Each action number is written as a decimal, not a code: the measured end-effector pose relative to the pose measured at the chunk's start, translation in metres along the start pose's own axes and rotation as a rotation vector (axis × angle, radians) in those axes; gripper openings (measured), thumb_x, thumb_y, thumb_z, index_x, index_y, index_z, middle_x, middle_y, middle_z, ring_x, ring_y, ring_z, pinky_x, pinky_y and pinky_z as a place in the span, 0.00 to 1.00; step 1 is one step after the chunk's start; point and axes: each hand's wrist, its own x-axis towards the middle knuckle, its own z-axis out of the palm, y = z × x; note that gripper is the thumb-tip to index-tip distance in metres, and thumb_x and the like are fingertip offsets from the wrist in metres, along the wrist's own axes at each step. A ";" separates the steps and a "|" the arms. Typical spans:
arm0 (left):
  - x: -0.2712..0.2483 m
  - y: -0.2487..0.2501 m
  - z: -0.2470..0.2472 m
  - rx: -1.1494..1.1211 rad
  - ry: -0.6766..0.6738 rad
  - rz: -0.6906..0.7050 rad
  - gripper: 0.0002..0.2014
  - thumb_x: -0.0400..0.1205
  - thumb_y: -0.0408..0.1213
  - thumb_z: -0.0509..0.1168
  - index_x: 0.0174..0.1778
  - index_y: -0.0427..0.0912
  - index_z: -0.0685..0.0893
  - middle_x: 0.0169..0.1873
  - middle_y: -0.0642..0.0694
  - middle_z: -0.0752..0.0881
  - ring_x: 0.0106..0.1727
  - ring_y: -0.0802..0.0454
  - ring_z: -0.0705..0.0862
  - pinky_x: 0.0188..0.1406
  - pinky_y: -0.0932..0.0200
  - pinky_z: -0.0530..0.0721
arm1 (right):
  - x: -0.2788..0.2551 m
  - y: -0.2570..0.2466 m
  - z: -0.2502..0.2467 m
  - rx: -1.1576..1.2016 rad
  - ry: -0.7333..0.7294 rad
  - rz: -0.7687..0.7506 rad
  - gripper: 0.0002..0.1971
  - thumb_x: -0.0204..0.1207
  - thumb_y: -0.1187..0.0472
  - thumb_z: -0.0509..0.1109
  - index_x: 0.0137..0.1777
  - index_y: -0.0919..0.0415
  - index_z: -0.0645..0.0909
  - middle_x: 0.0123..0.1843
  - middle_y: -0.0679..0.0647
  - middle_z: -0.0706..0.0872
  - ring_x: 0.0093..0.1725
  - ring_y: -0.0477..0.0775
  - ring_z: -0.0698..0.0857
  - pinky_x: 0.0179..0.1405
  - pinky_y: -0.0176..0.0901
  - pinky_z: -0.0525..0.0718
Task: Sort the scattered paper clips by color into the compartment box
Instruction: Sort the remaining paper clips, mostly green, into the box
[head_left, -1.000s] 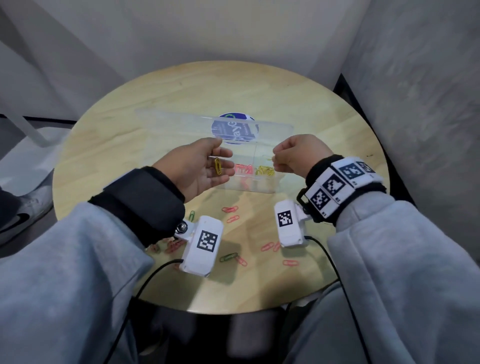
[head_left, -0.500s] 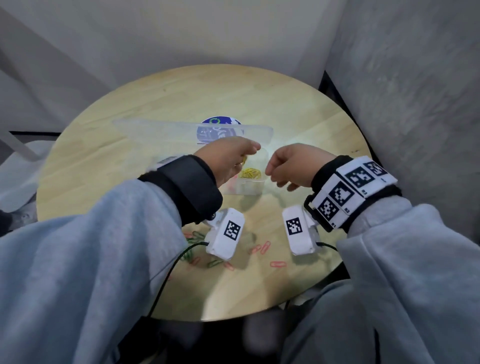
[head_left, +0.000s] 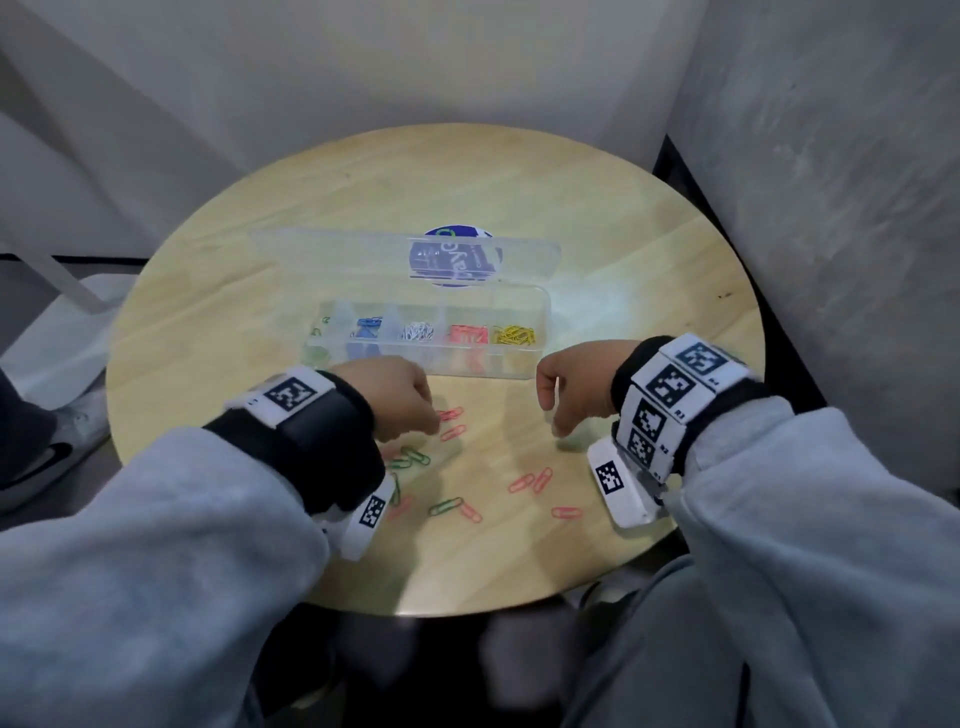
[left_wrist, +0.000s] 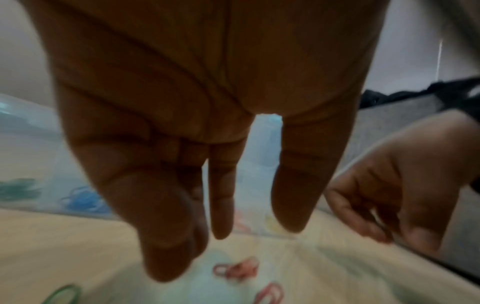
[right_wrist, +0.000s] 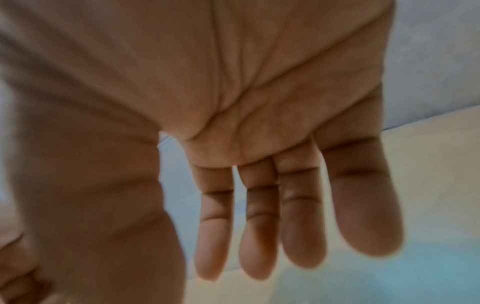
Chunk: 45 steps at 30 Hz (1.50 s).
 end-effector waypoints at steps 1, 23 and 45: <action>0.000 0.000 0.002 0.081 -0.003 -0.024 0.14 0.74 0.44 0.71 0.54 0.47 0.83 0.37 0.51 0.84 0.37 0.52 0.81 0.42 0.61 0.78 | 0.001 -0.002 0.002 -0.036 -0.002 -0.008 0.13 0.71 0.58 0.75 0.49 0.54 0.74 0.39 0.46 0.75 0.37 0.48 0.74 0.31 0.36 0.71; 0.014 0.010 0.027 0.245 0.068 0.101 0.23 0.75 0.45 0.72 0.63 0.40 0.78 0.58 0.43 0.84 0.59 0.44 0.82 0.45 0.58 0.73 | 0.001 -0.009 0.051 -0.226 0.032 -0.087 0.05 0.72 0.65 0.67 0.41 0.54 0.76 0.43 0.50 0.82 0.41 0.53 0.78 0.38 0.43 0.76; 0.023 0.006 0.033 0.282 0.020 0.024 0.13 0.76 0.46 0.71 0.38 0.39 0.80 0.37 0.44 0.81 0.42 0.46 0.79 0.41 0.58 0.74 | -0.008 -0.022 0.069 0.010 0.148 -0.080 0.04 0.72 0.61 0.71 0.44 0.50 0.83 0.47 0.47 0.78 0.47 0.56 0.86 0.44 0.49 0.89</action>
